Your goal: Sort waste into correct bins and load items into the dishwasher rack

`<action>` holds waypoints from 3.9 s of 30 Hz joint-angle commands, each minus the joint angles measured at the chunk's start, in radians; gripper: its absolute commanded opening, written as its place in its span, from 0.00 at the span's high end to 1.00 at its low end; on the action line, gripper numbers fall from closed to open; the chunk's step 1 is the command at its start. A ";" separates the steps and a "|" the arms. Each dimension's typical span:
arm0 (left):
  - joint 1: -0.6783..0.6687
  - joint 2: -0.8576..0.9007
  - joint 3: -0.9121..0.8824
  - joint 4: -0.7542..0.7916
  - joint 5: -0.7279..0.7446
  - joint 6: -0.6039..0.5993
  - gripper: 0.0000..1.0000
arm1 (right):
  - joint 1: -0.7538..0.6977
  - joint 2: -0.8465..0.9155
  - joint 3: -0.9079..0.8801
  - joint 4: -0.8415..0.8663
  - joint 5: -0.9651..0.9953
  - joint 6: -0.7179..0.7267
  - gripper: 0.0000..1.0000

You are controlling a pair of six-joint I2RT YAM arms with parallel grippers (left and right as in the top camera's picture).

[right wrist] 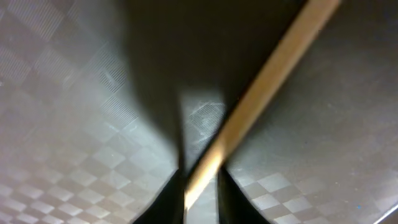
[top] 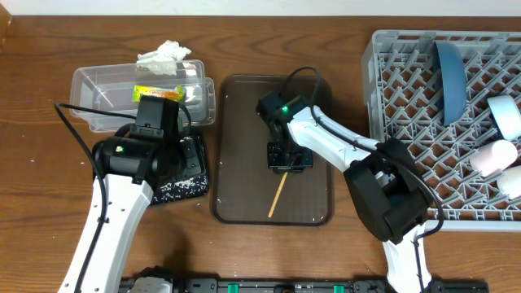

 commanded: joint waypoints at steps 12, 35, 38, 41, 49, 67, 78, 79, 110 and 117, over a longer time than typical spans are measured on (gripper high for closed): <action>0.005 0.004 0.002 -0.006 -0.013 0.003 0.35 | -0.158 -0.127 0.087 -0.058 0.047 -0.215 0.99; 0.005 0.004 0.003 -0.006 -0.013 0.003 0.35 | -0.639 -0.367 0.050 -0.202 0.181 -0.581 0.99; 0.005 0.004 0.003 -0.005 -0.013 0.003 0.35 | -0.647 -0.359 0.011 -0.168 0.179 -0.582 0.99; 0.005 0.004 0.002 -0.005 -0.013 0.003 0.35 | -0.646 -0.359 -0.011 -0.133 0.179 -0.582 0.96; 0.005 0.004 0.002 -0.005 -0.013 0.003 0.35 | -0.645 -0.360 -0.013 -0.119 0.178 -0.582 0.65; 0.005 0.009 0.021 0.108 -0.012 0.172 0.35 | -0.754 -0.544 -0.013 -0.056 -0.064 -0.576 0.01; 0.005 -0.021 -0.005 -0.114 -0.013 0.172 0.35 | -0.838 -0.630 -0.060 -0.198 -0.020 -0.573 0.01; 0.005 -0.043 -0.013 -0.113 -0.013 0.172 0.35 | -0.839 -0.662 -0.087 -0.179 -0.020 -0.574 0.01; 0.005 -0.737 -0.239 0.126 -0.125 0.168 0.02 | -0.837 -1.551 -0.879 -0.050 0.013 -0.585 0.01; 0.005 -0.737 -0.239 0.126 -0.125 0.168 0.01 | -0.837 -1.551 -0.879 -0.050 0.013 -0.585 0.01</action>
